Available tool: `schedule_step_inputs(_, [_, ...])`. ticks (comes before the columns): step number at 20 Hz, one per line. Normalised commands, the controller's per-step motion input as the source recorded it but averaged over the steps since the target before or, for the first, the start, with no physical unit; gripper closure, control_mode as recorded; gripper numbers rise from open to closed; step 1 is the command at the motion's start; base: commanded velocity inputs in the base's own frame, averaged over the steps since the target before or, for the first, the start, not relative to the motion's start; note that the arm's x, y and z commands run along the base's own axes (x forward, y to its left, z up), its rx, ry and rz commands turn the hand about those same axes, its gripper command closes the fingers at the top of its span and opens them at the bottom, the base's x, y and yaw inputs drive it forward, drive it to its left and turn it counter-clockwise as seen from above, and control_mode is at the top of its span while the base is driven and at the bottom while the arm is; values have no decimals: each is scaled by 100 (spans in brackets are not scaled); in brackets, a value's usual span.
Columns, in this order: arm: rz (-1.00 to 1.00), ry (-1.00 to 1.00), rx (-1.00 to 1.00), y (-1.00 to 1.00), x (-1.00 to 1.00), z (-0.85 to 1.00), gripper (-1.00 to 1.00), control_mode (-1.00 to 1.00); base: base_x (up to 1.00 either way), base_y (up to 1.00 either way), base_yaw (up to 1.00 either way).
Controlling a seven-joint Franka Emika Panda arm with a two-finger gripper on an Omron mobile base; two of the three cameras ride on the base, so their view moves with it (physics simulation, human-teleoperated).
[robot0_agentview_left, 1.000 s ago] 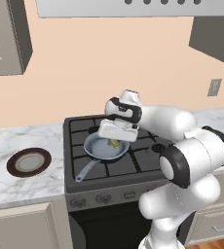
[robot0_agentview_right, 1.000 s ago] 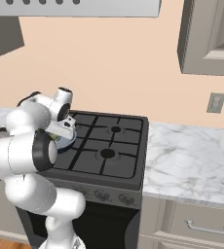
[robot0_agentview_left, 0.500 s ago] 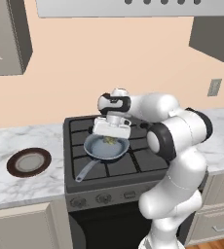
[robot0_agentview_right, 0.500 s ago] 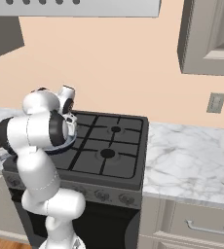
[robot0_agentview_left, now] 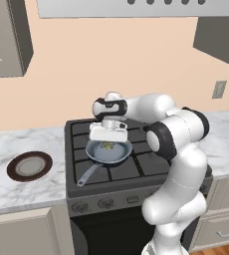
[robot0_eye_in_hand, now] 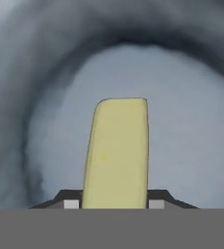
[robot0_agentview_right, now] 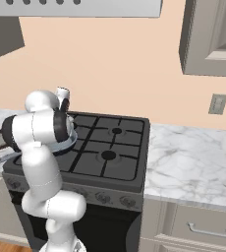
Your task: Pick up the butter stick and place it in the pan. Then turn on the burner for the pan.
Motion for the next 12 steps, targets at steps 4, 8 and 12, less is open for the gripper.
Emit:
schedule_step_inputs(4, [0,0,1,0,0,-20,-100,-100,0,0,0])
schedule_step_inputs(8, [0,-5,0,0,-7,0,-100,-100,0,0,0])
schedule_step_inputs(12, [-1,-10,0,1,-25,9,-100,-100,0,0,0])
